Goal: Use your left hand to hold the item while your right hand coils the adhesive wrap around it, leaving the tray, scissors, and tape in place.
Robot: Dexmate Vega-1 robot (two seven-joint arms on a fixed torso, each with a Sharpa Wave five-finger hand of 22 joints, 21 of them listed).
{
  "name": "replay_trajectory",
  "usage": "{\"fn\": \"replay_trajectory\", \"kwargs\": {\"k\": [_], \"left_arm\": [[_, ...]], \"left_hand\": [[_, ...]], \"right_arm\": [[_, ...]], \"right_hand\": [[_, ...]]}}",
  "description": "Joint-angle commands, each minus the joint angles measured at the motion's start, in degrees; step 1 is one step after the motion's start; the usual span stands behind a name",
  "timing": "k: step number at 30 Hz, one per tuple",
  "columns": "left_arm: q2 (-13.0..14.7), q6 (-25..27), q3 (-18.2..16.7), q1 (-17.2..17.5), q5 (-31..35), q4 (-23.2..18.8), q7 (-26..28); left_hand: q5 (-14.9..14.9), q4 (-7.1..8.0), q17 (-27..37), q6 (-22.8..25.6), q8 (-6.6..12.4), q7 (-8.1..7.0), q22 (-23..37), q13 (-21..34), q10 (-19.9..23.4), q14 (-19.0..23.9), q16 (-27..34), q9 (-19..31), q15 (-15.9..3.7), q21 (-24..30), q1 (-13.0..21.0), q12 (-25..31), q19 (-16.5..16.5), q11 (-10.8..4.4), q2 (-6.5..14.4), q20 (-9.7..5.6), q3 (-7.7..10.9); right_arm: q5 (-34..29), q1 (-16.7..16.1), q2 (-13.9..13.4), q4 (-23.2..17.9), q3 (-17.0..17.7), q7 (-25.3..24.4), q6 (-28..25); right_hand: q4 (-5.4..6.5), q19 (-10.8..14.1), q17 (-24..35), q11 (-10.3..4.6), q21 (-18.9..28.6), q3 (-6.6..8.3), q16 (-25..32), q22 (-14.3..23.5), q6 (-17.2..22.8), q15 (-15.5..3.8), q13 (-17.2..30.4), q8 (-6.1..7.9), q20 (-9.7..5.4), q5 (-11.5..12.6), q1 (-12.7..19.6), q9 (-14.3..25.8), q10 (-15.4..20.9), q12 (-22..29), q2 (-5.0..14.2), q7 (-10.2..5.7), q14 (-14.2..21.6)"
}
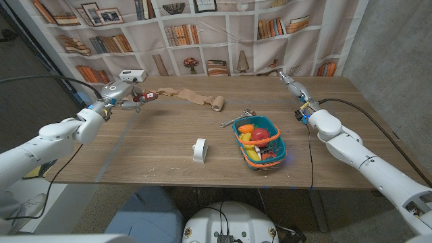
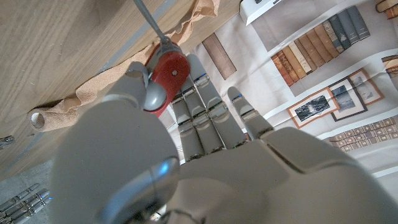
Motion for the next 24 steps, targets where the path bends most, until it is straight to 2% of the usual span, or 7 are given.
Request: {"fn": "replay_trajectory", "kwargs": {"k": [1,4,8,14,16,17,24], "left_arm": [[0.29,-0.10,-0.72,0.61,0.23,-0.72,-0.08],[0.17,-1.60,-0.69,0.34,-0.20,-0.02,0.00],[0.02,-1.65,-0.65,0.33,0.12,0.18,0.22],[-0.54,-2.03,-0.56,-0.25,0.08,0.77,0.17],[-0.72,-2.24,-0.39,-0.47,0.41,1.04,0.48],[-0.81,-2.42,-0.33,-0.58,0.41,1.18,0.50],[-1.51,-2.84,0.14,-1.38,0.77,1.93,0.66]], "left_hand": [[0.46,0.12,0.22,2.37,-0.19,-2.36,0.13,0.25,1.32,0.68,-0.23,0.36,0.10,0.29,11.41,-0.11,0.08,-0.75,11.38,-0.29,-0.11],[0.48,0.04,0.22,2.63,-0.12,-2.45,0.12,0.21,1.57,0.70,-0.33,0.36,0.11,0.25,11.44,-0.13,0.03,-0.75,11.20,-0.32,-0.25],[0.51,-0.01,0.30,2.94,-0.03,-2.56,0.12,0.11,1.71,0.74,-0.36,0.36,0.11,0.21,11.48,-0.22,-0.02,-0.76,11.10,-0.29,-0.34],[0.57,-0.02,0.26,2.94,-0.10,-2.46,0.12,0.09,1.66,0.54,-0.68,0.36,0.11,0.39,11.54,-0.41,0.49,-0.71,11.10,-0.28,-0.42],[0.60,-0.02,0.34,2.81,-0.24,-2.38,0.14,0.25,1.51,0.32,-0.97,0.37,0.13,0.88,11.59,-0.58,1.78,-0.67,11.07,1.03,-0.56],[0.61,-0.01,0.38,2.71,-0.31,-2.23,0.15,0.30,1.51,0.31,-1.01,0.37,0.13,0.99,11.63,-0.60,2.08,-0.68,11.12,1.22,-0.57],[0.61,0.06,0.54,2.48,-0.63,-2.29,0.42,0.40,1.08,-0.58,-1.83,0.40,0.23,2.40,11.77,-1.13,5.22,-0.75,11.17,0.84,-0.78]], "right_arm": [[-6.74,-0.76,-4.10,-6.23,-0.28,-1.96,-3.26],[-6.19,-0.71,-4.82,-7.52,-0.04,-0.47,-3.69],[-9.65,-0.23,-6.48,-10.27,-0.52,-0.49,-5.58],[-10.32,0.32,-7.05,-11.43,-0.44,0.79,-5.92],[-10.74,0.48,-7.39,-11.94,-0.37,1.08,-6.13],[-11.04,0.57,-7.55,-12.16,-0.35,1.17,-6.13],[-14.66,2.46,-9.29,-14.22,-1.30,3.33,-8.41]], "right_hand": [[-0.35,-0.34,0.17,0.01,0.44,0.01,0.53,0.33,0.44,-0.22,0.15,0.27,0.00,-0.20,0.93,0.24,0.59,0.57,0.03,0.10,-7.77],[-0.55,-0.04,0.18,0.05,0.58,0.11,0.67,0.34,0.43,0.06,0.20,0.23,0.20,-0.25,1.20,0.25,0.83,0.57,-0.01,0.18,-7.53],[-0.78,0.68,0.18,-0.03,0.87,0.21,0.76,0.35,0.39,0.18,0.25,0.19,0.28,-0.30,1.48,0.25,0.82,0.47,-0.06,0.22,-7.37],[-1.05,1.23,0.18,-0.04,1.05,0.35,0.83,0.36,0.35,0.81,0.30,0.14,0.33,-0.36,1.83,0.26,0.87,0.37,-0.07,0.28,-7.27],[-1.15,1.26,0.19,0.22,1.04,0.40,0.87,0.36,0.33,0.91,0.32,0.12,0.33,-0.38,1.95,0.26,0.68,0.25,-0.08,0.28,-7.19],[-1.17,1.29,0.19,0.25,1.05,0.41,0.89,0.36,0.35,0.98,0.33,0.12,0.38,-0.39,1.98,0.26,0.67,0.24,-0.09,0.30,-7.16],[-1.77,1.80,0.24,-0.42,1.10,0.70,1.17,0.39,-0.01,3.03,0.47,-0.13,3.56,-0.53,2.64,0.29,0.30,-0.22,-0.14,-0.04,-6.56]]}}
